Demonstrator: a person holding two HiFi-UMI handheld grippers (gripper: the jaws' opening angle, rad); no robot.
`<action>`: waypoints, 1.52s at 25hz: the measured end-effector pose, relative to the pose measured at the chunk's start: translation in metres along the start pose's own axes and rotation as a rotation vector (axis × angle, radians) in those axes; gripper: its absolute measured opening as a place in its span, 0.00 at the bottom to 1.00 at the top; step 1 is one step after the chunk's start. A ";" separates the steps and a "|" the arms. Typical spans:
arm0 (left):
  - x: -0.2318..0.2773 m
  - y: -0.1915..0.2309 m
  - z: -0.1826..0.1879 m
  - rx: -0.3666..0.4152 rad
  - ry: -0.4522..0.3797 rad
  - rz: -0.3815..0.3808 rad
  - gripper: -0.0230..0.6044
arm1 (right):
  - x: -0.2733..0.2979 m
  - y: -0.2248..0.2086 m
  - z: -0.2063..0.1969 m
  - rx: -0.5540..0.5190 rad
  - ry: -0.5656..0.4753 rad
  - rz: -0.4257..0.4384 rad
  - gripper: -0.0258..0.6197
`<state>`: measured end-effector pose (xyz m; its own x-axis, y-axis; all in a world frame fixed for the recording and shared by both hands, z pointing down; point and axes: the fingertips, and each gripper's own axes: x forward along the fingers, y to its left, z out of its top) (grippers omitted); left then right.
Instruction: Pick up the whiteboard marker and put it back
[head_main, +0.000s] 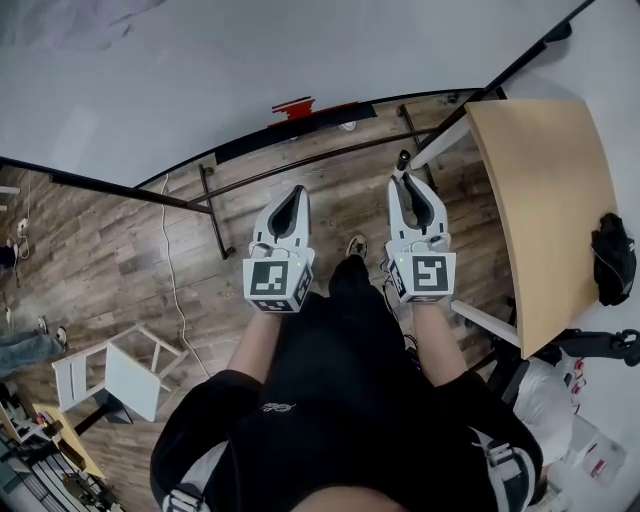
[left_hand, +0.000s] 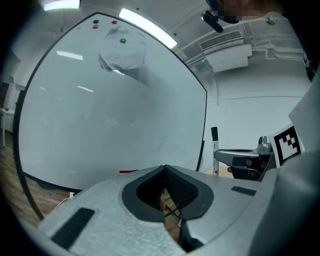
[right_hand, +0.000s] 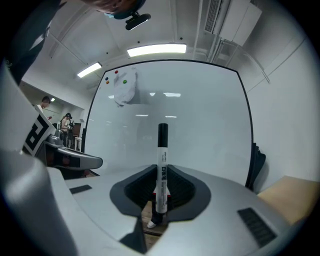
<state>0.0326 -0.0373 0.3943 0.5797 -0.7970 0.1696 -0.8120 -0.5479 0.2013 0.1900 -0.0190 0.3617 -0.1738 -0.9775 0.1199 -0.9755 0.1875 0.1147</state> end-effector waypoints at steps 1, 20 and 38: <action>0.011 -0.004 0.000 -0.003 0.005 0.002 0.05 | 0.006 -0.011 -0.001 0.001 0.002 0.006 0.12; 0.125 -0.034 -0.045 -0.049 0.142 0.129 0.05 | 0.098 -0.103 -0.049 -0.395 0.100 0.255 0.12; 0.148 0.083 -0.073 -0.176 0.157 0.231 0.05 | 0.202 -0.030 -0.106 -1.035 0.377 0.552 0.12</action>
<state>0.0559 -0.1827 0.5063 0.3959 -0.8385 0.3744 -0.9071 -0.2937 0.3014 0.1983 -0.2120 0.4872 -0.3118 -0.6857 0.6578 -0.1877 0.7231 0.6648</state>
